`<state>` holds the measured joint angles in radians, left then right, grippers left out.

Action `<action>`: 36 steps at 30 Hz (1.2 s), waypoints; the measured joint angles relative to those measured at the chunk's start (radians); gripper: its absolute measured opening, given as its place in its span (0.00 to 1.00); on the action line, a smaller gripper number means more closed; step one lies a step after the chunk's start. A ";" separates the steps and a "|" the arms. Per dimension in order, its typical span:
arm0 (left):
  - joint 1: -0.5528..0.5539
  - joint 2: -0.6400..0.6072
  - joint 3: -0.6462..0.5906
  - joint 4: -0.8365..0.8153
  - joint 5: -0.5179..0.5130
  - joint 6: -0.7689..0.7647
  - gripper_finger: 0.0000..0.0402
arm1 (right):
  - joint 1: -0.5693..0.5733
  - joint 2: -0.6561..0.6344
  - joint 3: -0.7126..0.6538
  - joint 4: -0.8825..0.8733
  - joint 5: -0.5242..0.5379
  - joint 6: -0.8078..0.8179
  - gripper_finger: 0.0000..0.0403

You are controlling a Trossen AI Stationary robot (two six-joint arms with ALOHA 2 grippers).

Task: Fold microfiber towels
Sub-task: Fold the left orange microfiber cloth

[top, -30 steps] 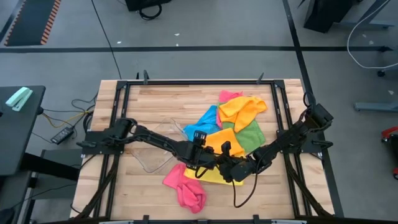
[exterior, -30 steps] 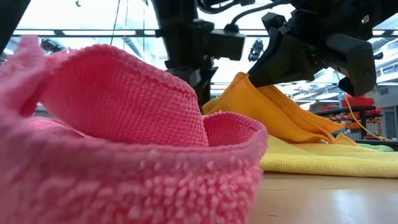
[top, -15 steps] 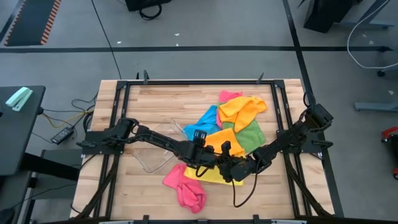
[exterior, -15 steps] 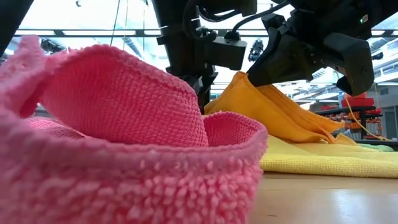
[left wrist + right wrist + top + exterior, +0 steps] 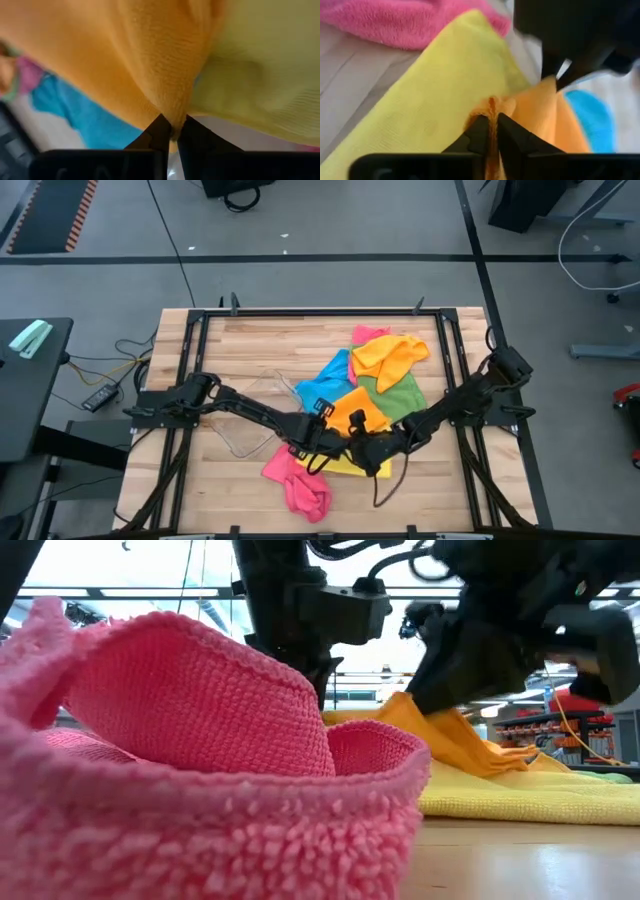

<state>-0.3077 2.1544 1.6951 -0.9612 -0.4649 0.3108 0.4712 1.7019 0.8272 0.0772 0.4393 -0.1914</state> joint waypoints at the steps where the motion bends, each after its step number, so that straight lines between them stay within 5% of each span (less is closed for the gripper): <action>1: 0.000 0.000 0.000 -0.002 0.011 0.013 0.09 | -0.006 0.000 0.000 -0.013 -0.019 0.006 0.18; 11: -0.030 -0.004 0.034 -0.121 0.051 0.037 0.05 | 0.020 -0.068 0.000 -0.155 -0.023 0.048 0.38; 18: -0.059 -0.004 0.097 -0.154 0.079 0.028 0.07 | 0.028 -0.089 0.001 -0.111 -0.018 0.006 0.38; 36: -0.036 -0.004 0.097 -0.165 0.112 -0.011 0.09 | 0.079 0.140 0.000 0.205 0.015 -0.408 0.38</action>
<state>-0.3433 2.1506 1.7924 -1.1262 -0.3531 0.2993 0.5505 1.8424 0.8268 0.2819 0.4538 -0.5996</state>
